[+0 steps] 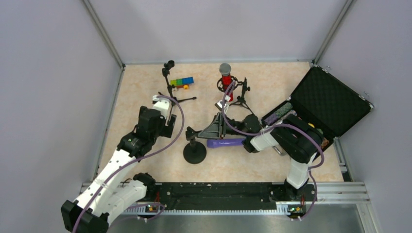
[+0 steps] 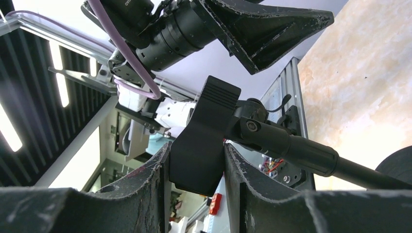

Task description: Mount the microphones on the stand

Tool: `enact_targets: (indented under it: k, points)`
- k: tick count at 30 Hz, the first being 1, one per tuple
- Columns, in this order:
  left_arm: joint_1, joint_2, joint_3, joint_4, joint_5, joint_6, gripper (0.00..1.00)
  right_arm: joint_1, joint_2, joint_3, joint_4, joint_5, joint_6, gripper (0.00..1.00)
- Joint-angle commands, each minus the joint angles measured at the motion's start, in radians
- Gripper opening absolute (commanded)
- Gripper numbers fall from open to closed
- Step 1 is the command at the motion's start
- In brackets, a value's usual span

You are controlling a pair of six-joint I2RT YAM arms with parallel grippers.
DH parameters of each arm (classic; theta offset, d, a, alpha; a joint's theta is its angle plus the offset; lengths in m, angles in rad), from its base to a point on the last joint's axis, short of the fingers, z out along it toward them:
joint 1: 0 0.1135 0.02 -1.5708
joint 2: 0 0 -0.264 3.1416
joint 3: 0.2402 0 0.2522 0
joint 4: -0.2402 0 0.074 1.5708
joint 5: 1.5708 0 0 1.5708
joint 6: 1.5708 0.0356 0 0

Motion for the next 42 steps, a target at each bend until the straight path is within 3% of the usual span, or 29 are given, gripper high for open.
enact_targets:
  k: [1, 5, 6, 8, 10, 13, 15, 27, 31, 38, 42]
  points:
    - [0.0, -0.018, -0.001, 0.048, 0.001, 0.007, 0.99, 0.01, 0.039, -0.046, -0.128, -0.045, -0.063, 0.0]
    - [0.0, -0.017, 0.0, 0.049, 0.001, 0.008, 0.99, 0.01, 0.004, -0.024, -0.202, -0.054, -0.113, 0.0]
    - [-0.001, -0.015, 0.001, 0.048, -0.001, 0.009, 0.99, 0.01, -0.006, -0.018, -0.222, -0.054, -0.123, 0.04]
    - [0.0, -0.018, -0.001, 0.046, -0.001, 0.009, 0.99, 0.01, -0.02, 0.0, -0.257, -0.06, -0.125, 0.32]
    - [-0.001, -0.019, 0.0, 0.048, -0.002, 0.008, 0.99, 0.009, -0.038, 0.018, -0.285, -0.061, -0.13, 0.49]
    - [-0.001, -0.02, -0.001, 0.048, -0.006, 0.004, 0.99, 0.01, -0.084, 0.048, -0.375, -0.053, -0.173, 0.65]
    - [-0.001, -0.021, -0.001, 0.046, -0.008, 0.001, 0.99, 0.01, -0.118, 0.078, -0.44, -0.064, -0.2, 0.7]
    - [-0.001, -0.025, 0.001, 0.049, -0.002, -0.001, 0.99, 0.008, -0.274, 0.191, -0.678, -0.064, -0.271, 0.9]
    - [-0.001, -0.034, 0.001, 0.049, 0.002, -0.003, 0.99, 0.006, -0.315, 0.238, -0.887, -0.039, -0.405, 0.92]
    - [0.0, -0.072, 0.012, 0.072, 0.056, -0.012, 0.99, 0.006, -0.413, 0.376, -1.477, 0.194, -0.785, 0.93]
    - [-0.001, -0.105, 0.016, 0.109, 0.13, -0.009, 0.99, 0.006, -0.473, 0.393, -1.561, 0.251, -0.912, 0.93]
